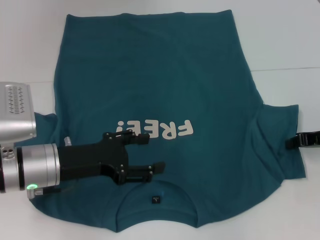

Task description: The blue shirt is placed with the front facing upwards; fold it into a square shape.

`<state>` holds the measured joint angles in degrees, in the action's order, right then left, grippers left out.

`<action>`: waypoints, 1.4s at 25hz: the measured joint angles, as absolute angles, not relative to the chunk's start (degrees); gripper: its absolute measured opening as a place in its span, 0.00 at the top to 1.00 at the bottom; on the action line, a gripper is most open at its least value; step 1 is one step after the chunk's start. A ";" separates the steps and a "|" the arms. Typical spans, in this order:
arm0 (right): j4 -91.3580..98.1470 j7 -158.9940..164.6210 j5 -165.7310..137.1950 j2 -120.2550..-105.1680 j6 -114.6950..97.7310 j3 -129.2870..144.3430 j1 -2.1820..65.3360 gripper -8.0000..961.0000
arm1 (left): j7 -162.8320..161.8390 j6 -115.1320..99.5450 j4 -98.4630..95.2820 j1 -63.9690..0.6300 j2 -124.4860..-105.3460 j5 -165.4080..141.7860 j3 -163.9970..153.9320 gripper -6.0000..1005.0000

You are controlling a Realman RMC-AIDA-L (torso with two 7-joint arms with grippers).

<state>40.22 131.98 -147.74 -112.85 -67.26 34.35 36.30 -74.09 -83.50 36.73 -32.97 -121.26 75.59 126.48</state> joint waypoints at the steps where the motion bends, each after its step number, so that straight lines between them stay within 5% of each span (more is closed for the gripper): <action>1: 40.39 131.82 -147.69 -112.85 -67.62 34.33 36.30 0.87 | -74.09 -83.50 36.73 -32.96 -121.27 75.59 126.48 0.16; 7: 44.14 131.87 -146.37 -113.47 -70.64 34.14 35.83 0.97 | -74.09 -83.50 36.65 -32.95 -121.29 75.59 126.47 0.16; 35: 45.02 132.88 -144.39 -113.08 -69.63 35.36 43.46 0.97 | -74.09 -83.60 36.65 -33.14 -121.14 75.59 126.48 0.16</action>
